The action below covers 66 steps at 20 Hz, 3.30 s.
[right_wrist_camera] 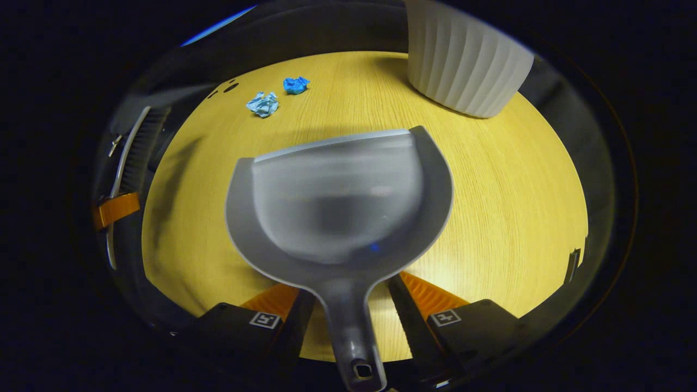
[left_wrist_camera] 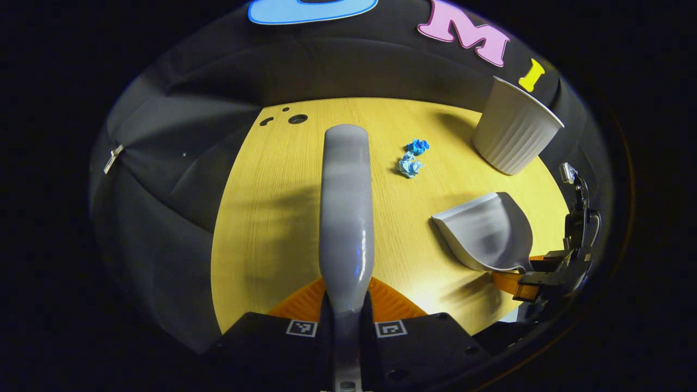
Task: Pick up the small broom and dustpan from the desktop, sweep the trash into the dustpan with the broom, and then empty the trash into the garbage bin.
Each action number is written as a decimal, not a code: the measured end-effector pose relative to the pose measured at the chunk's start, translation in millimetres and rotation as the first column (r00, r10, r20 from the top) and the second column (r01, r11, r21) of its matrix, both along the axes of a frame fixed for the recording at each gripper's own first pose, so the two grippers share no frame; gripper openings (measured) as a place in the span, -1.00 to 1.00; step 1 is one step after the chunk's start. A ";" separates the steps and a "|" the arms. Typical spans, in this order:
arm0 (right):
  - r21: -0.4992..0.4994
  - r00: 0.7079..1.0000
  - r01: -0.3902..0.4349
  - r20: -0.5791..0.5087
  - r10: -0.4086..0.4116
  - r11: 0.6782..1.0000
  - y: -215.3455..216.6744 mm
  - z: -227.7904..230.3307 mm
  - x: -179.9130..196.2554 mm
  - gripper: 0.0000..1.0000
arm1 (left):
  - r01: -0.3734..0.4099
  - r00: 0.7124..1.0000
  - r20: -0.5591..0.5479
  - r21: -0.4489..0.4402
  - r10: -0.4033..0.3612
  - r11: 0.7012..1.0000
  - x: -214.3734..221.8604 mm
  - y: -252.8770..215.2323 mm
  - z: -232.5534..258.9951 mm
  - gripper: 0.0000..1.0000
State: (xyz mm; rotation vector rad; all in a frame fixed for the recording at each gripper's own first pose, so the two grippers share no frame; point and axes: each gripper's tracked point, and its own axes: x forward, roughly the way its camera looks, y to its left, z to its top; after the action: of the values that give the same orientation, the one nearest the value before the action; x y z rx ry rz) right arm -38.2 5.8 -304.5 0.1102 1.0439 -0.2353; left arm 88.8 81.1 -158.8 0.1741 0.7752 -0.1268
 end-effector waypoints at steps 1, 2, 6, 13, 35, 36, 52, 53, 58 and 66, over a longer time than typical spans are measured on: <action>-0.009 1.000 -0.004 -0.014 0.004 1.000 -2.7 -0.5 -0.3 0.59 | 0.005 1.000 0.003 0.011 -0.005 1.000 6.1 -2.0 2.2 -0.51; -0.011 1.000 -0.010 -0.029 0.009 1.000 -4.7 -1.3 -0.4 0.41 | 0.009 1.000 0.004 0.015 -0.010 1.000 11.2 -5.3 3.1 -0.51; 0.001 0.996 -0.068 -0.052 0.068 0.998 -9.1 0.6 -4.1 -0.12 | 0.062 0.998 -0.002 0.016 -0.062 0.998 40.2 -22.6 -4.1 -0.52; 0.080 0.992 -0.106 -0.054 0.110 0.991 -9.6 -0.1 -4.5 -0.19 | 0.131 0.991 -0.028 0.087 -0.129 0.988 109.2 -27.4 -4.8 -0.52; 0.073 0.958 -0.262 -0.103 0.269 0.962 -42.7 11.8 -23.4 -0.28 | 0.596 0.803 -0.320 0.411 -0.503 0.690 196.6 -130.0 -35.0 -0.44; 0.069 0.955 -0.270 -0.107 0.276 0.960 -43.8 9.4 -25.0 -0.28 | 0.608 0.794 -0.324 0.405 -0.514 0.683 186.8 -135.9 -37.7 -0.51; 0.064 0.929 -0.358 -0.072 0.362 0.931 -52.2 3.8 -17.6 -0.29 | 0.607 0.753 -0.411 0.131 -0.514 0.784 40.6 -187.6 -62.7 -0.51; 0.060 0.923 -0.375 -0.065 0.379 0.925 -54.2 3.0 -16.2 -0.29 | 0.613 0.741 -0.417 0.099 -0.526 0.784 36.5 -192.2 -61.2 -0.52; 0.055 0.890 -0.452 -0.035 0.454 0.890 -59.0 3.6 -9.3 -0.29 | 0.627 0.693 -0.469 0.014 -0.548 0.779 5.2 -205.5 -57.7 -0.58; 0.108 0.905 -0.424 0.011 0.426 0.899 -54.4 7.1 -7.3 -0.29 | 0.410 0.852 -0.325 -0.076 -0.412 0.909 -4.8 -191.4 -27.6 -0.51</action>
State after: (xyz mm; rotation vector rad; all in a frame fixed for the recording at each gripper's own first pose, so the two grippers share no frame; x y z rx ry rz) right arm -45.5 -48.6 -297.4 -0.0241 1.0669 0.2203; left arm 84.1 -110.3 -186.4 0.3205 1.0701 -0.5794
